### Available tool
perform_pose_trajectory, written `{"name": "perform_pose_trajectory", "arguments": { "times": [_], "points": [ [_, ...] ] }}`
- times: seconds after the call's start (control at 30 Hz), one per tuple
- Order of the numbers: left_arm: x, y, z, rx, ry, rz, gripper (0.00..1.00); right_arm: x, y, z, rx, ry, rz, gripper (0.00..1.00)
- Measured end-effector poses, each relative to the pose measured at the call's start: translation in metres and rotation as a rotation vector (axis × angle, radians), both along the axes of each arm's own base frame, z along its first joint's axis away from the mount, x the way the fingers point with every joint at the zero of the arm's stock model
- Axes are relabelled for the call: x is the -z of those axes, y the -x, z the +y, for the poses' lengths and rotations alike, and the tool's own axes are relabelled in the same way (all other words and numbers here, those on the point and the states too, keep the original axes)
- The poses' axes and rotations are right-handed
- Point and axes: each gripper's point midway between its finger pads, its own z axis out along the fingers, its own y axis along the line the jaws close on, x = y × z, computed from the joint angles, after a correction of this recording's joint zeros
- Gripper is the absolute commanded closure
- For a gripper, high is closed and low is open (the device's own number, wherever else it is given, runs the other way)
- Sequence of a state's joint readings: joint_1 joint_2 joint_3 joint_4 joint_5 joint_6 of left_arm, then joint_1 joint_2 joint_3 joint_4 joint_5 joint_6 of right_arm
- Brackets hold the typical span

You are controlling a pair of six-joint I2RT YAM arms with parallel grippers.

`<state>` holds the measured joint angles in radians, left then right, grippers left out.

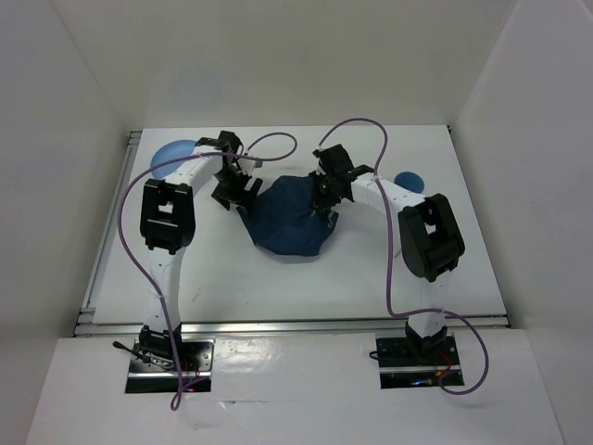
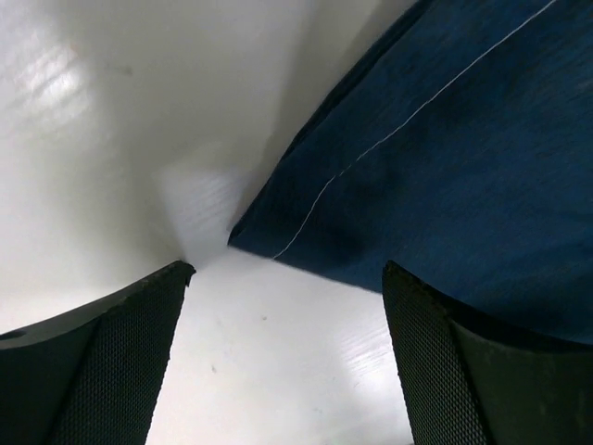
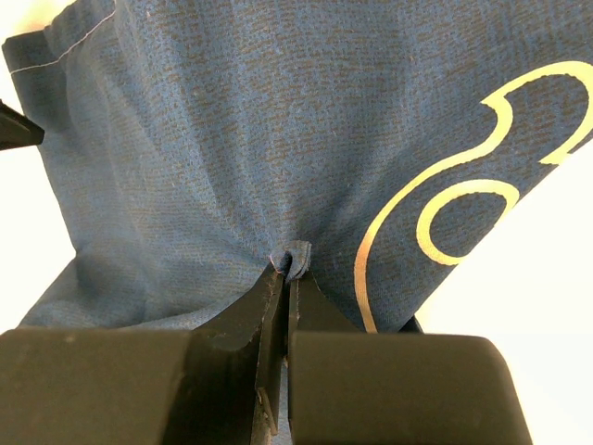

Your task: Set the dinner table for one person

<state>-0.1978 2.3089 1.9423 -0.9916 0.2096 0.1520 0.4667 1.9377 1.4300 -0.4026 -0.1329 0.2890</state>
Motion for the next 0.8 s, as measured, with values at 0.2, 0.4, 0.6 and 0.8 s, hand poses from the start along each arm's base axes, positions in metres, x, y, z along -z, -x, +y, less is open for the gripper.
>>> {"name": "perform_pose_trajectory", "arguments": {
  "times": [0.2, 0.4, 0.6, 0.8],
  "points": [
    [0.002, -0.005, -0.007, -0.015, 0.033, -0.006, 0.46, 0.007, 0.002, -0.004, 0.0, 0.02, 0.0, 1.0],
    [0.009, -0.001, -0.008, 0.004, 0.033, 0.014, 1.0, 0.009, 0.002, -0.006, 0.0, 0.03, -0.005, 1.0],
    [0.009, -0.001, -0.009, 0.005, 0.039, 0.011, 1.0, 0.007, 0.001, -0.004, -0.009, 0.021, -0.014, 1.0],
    [0.006, 0.0, -0.014, -0.026, 0.061, 0.021, 0.48, -0.003, 0.004, -0.005, -0.025, 0.012, -0.038, 1.0]
  ]
}}
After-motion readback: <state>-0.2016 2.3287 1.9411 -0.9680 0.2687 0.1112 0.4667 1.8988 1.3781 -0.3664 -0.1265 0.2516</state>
